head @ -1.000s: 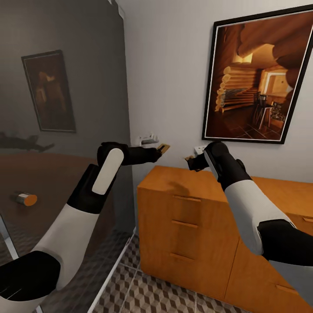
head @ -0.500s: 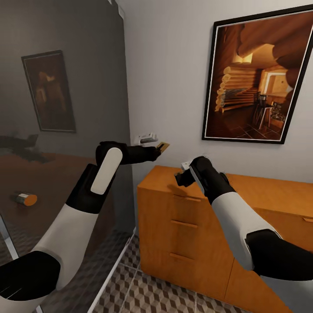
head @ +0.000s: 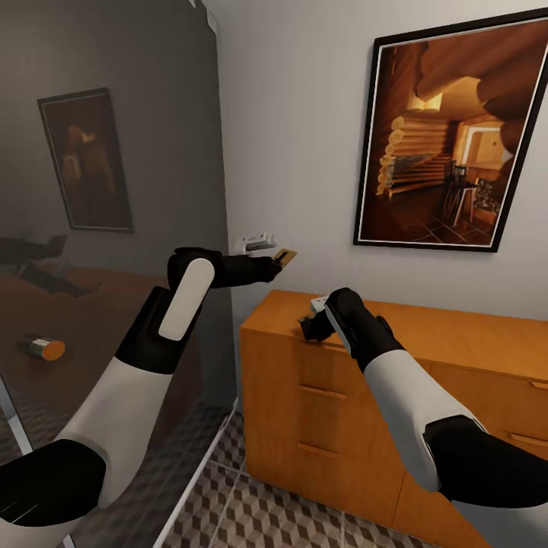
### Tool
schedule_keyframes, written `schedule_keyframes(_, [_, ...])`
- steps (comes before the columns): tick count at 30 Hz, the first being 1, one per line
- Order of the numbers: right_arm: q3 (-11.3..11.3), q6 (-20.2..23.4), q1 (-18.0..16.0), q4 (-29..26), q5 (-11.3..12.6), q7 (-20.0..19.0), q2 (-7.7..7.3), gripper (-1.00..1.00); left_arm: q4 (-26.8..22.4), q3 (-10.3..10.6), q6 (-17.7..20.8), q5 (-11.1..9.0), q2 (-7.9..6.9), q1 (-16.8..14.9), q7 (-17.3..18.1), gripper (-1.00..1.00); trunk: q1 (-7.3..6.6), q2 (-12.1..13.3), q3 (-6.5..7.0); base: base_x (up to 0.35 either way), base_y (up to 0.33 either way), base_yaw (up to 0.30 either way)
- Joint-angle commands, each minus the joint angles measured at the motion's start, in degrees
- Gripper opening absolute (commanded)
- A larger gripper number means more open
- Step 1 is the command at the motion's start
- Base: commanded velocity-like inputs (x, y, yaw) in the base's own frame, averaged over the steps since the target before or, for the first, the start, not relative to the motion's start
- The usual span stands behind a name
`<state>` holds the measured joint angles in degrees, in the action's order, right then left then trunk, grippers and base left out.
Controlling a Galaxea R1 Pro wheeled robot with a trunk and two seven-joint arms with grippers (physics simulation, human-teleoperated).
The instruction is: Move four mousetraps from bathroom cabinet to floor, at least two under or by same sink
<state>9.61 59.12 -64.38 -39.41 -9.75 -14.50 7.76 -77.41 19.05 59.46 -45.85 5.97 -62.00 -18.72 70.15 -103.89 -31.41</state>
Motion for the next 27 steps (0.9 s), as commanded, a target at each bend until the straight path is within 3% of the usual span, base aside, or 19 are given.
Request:
schedule_keyframes(1, [0.1, 0.2, 0.0, -0.1, -0.5, -0.5, -0.01, -1.00, 0.0, 0.0, 0.1, -0.6, 0.00, -0.1, -0.6, -1.00, 0.00, 0.0, -0.07, 0.000, 0.000, 0.000])
schedule_keyframes(27, [-0.1, 0.9, 0.0, -2.9, -0.6, -0.4, -0.02, -1.00, 0.0, 0.0, 0.1, -0.6, 0.00, -0.1, -0.6, -1.00, 0.00, 0.0, -0.07, 0.000, 0.000, 0.000])
